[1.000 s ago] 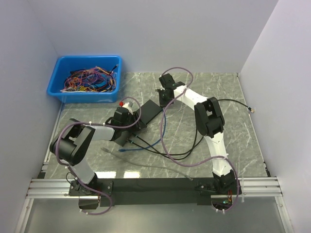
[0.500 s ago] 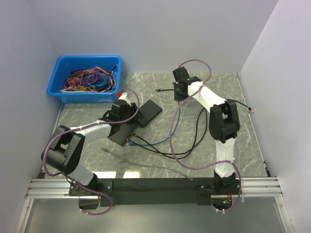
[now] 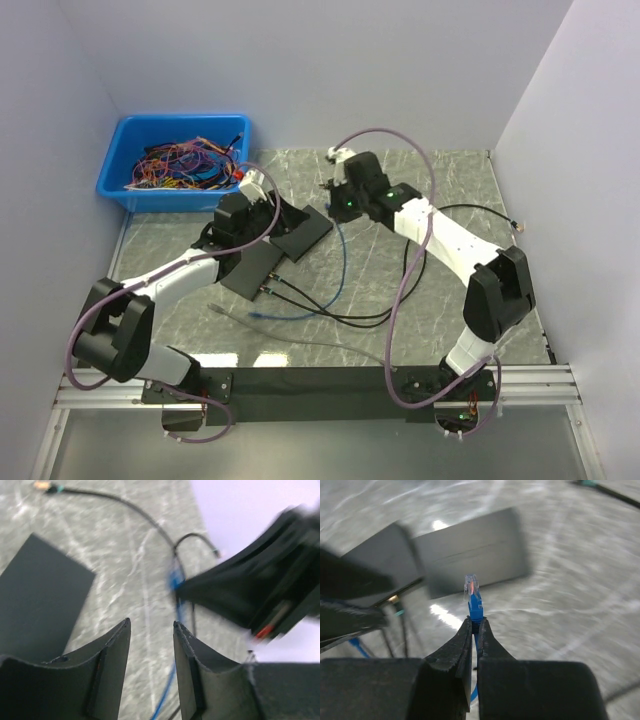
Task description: Insert the plug into the switch port
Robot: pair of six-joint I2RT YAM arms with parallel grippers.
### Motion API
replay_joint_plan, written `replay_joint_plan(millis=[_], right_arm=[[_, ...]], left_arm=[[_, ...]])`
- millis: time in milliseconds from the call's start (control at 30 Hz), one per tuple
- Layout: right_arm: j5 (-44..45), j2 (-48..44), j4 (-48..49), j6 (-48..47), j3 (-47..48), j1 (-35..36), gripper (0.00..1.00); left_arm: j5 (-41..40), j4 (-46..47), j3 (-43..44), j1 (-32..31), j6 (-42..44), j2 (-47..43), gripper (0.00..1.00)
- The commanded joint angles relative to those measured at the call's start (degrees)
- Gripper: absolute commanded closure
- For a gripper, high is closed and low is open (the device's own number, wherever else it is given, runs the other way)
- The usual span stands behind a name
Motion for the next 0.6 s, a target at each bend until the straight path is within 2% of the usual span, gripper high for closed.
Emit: replay_joint_plan(millis=[0,167,567], right_arm=[[-8.18,-2.97,6.28,-3.50,-2.23,1.28,1.00],[-14.16,-5.16,9.27,-3.41,-4.07,2.77,1.00],[-18.56,-7.37,10.42,-3.58,-5.66,3.92,1.00]], left_arm=[[3.53,7.66,-0.27,0.29,-2.05,-4.39,0.54],[2.21,8.46,-2.82,0.29,-2.49,-6.76,0.53],[2.12,10.30,-4.67,0.29,-2.31,-5.45,0.53]])
